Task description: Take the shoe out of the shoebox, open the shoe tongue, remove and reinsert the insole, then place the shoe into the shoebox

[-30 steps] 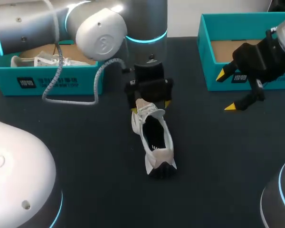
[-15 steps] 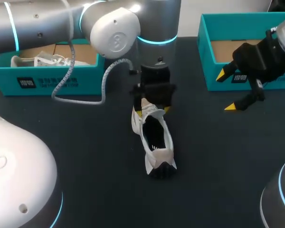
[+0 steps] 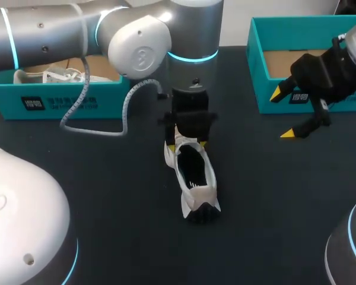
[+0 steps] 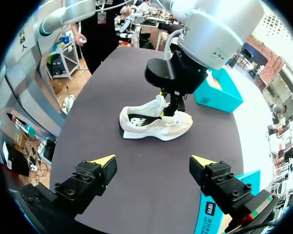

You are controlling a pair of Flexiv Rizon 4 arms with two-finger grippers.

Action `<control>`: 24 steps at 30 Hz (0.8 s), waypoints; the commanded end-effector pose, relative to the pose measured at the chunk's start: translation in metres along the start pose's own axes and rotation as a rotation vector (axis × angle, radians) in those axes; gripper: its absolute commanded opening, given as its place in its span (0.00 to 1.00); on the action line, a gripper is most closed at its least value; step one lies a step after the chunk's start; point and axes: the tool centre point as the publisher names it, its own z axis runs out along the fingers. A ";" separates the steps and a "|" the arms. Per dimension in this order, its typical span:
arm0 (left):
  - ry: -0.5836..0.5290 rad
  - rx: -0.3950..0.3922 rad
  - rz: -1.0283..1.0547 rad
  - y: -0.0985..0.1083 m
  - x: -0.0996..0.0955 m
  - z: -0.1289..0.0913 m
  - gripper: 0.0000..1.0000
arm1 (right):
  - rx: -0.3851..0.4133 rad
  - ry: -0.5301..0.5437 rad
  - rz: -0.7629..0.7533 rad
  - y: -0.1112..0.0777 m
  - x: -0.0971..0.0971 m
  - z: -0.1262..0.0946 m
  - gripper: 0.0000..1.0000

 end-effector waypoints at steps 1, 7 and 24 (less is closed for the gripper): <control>-0.004 -0.001 -0.002 0.000 0.001 0.004 0.71 | 0.002 0.002 0.001 0.000 -0.001 0.002 1.00; -0.036 -0.019 -0.015 0.005 0.002 -0.011 0.78 | 0.002 0.002 0.001 0.000 -0.001 0.002 1.00; -0.054 -0.033 -0.052 0.019 0.000 -0.016 0.27 | 0.002 0.002 0.001 0.000 -0.001 0.002 1.00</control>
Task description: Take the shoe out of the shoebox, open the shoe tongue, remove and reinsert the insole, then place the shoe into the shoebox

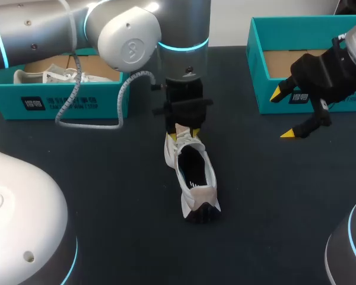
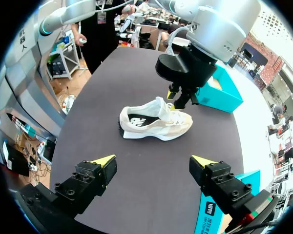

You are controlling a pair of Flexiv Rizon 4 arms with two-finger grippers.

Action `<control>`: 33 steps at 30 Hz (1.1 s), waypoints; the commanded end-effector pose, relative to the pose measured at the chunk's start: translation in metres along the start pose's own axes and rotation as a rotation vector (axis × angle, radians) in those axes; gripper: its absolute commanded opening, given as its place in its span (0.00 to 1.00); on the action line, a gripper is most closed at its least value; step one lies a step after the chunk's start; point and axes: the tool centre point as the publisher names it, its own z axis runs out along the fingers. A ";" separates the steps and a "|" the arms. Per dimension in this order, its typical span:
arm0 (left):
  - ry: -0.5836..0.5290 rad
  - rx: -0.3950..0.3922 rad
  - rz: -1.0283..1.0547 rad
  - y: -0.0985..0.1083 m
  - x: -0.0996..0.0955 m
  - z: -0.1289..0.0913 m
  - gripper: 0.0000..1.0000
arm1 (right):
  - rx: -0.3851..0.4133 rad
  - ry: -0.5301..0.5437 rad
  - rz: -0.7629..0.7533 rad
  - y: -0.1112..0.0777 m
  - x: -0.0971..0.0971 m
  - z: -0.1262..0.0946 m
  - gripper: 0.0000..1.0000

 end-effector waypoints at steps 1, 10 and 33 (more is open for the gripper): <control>0.001 0.000 0.008 -0.005 -0.001 0.005 0.27 | 0.002 0.002 0.001 0.000 -0.001 0.002 1.00; 0.007 0.035 0.030 -0.022 -0.003 0.017 0.33 | 0.002 0.002 0.001 0.000 -0.001 0.002 1.00; -0.008 0.049 0.031 -0.040 -0.004 0.029 0.28 | 0.002 0.002 0.001 0.000 -0.001 0.002 1.00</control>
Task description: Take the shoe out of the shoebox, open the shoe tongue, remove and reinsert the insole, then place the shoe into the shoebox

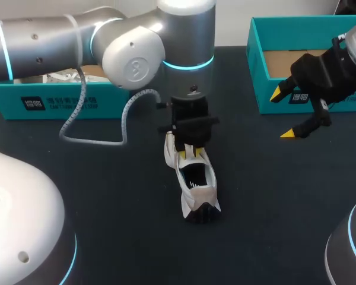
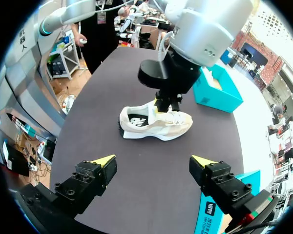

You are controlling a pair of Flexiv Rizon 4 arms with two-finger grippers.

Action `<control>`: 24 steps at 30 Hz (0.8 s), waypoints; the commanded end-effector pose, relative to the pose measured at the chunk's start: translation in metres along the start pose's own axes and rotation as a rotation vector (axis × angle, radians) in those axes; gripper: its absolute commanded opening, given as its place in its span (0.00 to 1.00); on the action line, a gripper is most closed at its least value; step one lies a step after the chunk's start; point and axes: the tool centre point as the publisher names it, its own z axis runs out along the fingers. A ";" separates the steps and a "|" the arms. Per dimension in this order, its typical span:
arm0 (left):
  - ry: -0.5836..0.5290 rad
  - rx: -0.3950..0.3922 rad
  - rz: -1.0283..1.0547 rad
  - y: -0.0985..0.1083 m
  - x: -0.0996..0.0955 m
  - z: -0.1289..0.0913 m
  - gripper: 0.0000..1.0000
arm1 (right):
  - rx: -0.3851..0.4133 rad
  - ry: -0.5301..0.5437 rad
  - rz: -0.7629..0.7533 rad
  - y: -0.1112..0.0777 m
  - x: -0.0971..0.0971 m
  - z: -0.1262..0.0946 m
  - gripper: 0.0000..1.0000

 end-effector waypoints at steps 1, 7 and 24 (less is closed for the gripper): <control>-0.006 -0.003 0.001 -0.001 0.001 -0.001 0.27 | 0.002 0.002 0.001 0.000 -0.001 0.002 1.00; -0.039 -0.005 -0.020 0.002 0.001 -0.004 0.25 | 0.002 0.002 0.001 0.000 -0.001 0.002 1.00; -0.084 0.004 -0.054 -0.008 0.006 0.000 0.22 | 0.002 0.002 0.001 0.000 -0.001 0.002 1.00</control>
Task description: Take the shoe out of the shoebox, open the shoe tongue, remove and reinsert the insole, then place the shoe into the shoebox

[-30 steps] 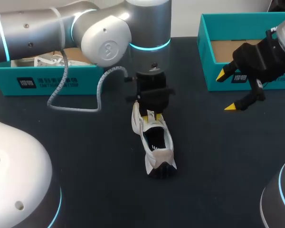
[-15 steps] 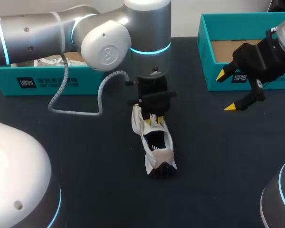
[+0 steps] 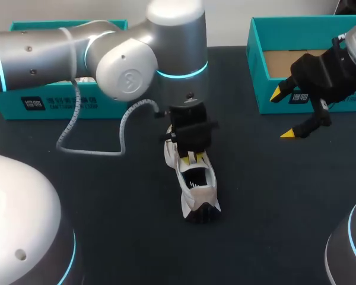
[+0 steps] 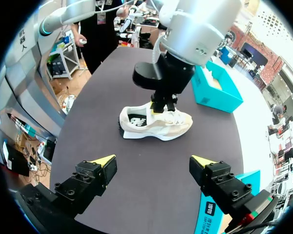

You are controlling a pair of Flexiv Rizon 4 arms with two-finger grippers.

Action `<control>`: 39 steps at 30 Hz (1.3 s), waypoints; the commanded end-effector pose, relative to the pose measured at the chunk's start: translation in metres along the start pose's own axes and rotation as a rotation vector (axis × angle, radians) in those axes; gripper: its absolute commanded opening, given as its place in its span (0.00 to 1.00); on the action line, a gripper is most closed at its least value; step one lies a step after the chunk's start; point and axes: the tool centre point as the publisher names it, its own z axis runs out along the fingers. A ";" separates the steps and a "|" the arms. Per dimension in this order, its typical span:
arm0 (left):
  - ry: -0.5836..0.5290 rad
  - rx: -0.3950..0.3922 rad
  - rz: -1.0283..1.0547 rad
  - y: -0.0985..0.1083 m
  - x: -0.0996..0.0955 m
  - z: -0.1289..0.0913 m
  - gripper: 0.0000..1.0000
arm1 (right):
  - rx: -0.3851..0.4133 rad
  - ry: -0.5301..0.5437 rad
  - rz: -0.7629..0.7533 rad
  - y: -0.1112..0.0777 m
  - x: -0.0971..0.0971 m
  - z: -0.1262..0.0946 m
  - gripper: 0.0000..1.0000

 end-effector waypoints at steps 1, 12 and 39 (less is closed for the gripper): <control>-0.009 -0.001 -0.012 0.002 0.008 -0.005 0.23 | 0.002 0.002 0.001 0.000 -0.001 0.002 1.00; 0.018 0.006 -0.006 -0.007 0.010 -0.002 0.26 | 0.002 0.002 0.001 0.000 -0.001 0.002 1.00; -0.024 0.079 -0.441 -0.023 0.022 -0.038 1.00 | 0.002 0.002 0.001 0.000 -0.001 0.002 1.00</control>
